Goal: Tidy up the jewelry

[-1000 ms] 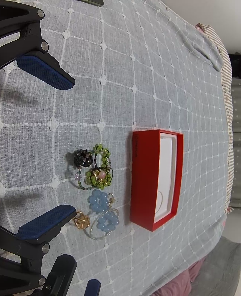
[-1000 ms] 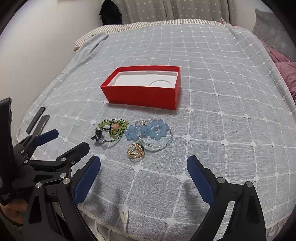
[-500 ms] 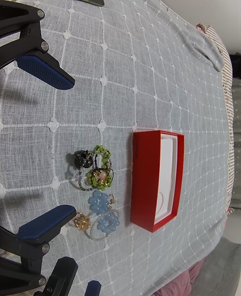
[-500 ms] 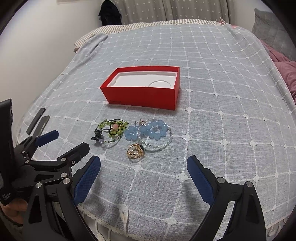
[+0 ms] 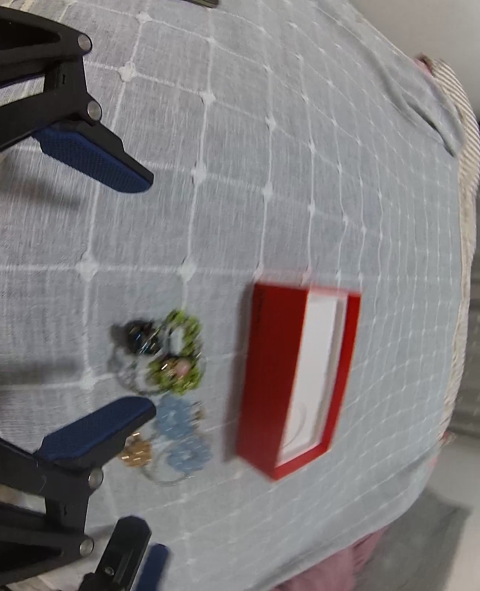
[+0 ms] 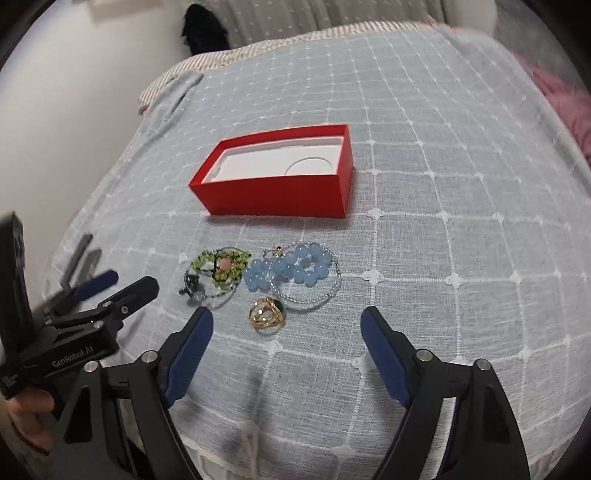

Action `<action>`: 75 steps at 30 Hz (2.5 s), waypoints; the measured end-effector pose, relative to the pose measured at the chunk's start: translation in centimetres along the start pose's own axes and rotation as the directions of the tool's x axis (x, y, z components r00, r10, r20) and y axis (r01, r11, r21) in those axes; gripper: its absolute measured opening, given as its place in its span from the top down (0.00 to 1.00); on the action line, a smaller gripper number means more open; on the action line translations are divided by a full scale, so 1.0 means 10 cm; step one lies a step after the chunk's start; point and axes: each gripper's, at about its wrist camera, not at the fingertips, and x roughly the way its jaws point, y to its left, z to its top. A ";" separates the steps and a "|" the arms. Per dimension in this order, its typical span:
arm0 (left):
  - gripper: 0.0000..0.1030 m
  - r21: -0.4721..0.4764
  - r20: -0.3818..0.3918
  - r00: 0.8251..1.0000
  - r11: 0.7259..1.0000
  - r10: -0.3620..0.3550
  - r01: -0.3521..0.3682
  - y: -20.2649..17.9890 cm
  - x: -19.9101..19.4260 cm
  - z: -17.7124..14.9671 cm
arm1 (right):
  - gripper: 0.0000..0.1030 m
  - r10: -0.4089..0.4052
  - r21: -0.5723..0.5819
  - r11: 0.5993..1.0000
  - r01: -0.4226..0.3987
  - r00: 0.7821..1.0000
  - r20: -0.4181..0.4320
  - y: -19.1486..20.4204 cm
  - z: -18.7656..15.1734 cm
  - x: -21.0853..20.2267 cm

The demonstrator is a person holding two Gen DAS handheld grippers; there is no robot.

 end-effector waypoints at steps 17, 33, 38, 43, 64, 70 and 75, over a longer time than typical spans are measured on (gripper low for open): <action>0.67 -0.244 -0.274 0.924 0.949 -0.267 0.202 0.09 0.53 0.12 | 0.54 0.075 0.201 0.979 -0.037 0.980 -0.183 -0.32 0.34 0.39; 0.77 -0.243 -0.252 0.928 0.946 -0.275 0.215 0.10 0.76 0.21 | 0.65 0.022 0.143 0.990 0.008 0.979 -0.204 -0.29 0.30 0.65; 0.85 -0.223 -0.243 0.933 0.951 -0.267 0.214 0.06 0.75 0.21 | 0.94 -0.005 0.129 0.991 0.031 0.980 -0.198 -0.26 0.28 0.69; 1.00 -0.211 -0.200 0.941 0.950 -0.273 0.230 0.06 0.65 0.25 | 1.00 0.007 0.124 0.992 0.013 0.988 -0.154 -0.24 0.30 0.57; 0.70 -0.224 -0.238 0.928 0.946 -0.285 0.233 0.08 0.73 0.21 | 0.74 0.024 0.172 0.985 0.006 0.985 -0.172 -0.32 0.24 0.56; 0.81 -0.216 -0.243 0.929 0.949 -0.279 0.229 0.04 0.76 0.19 | 0.70 0.057 0.240 0.971 -0.013 0.982 -0.178 -0.36 0.23 0.62; 1.00 -0.191 -0.237 0.934 0.955 -0.268 0.226 0.00 0.75 0.19 | 0.76 0.050 0.259 0.966 -0.008 0.986 -0.158 -0.34 0.24 0.64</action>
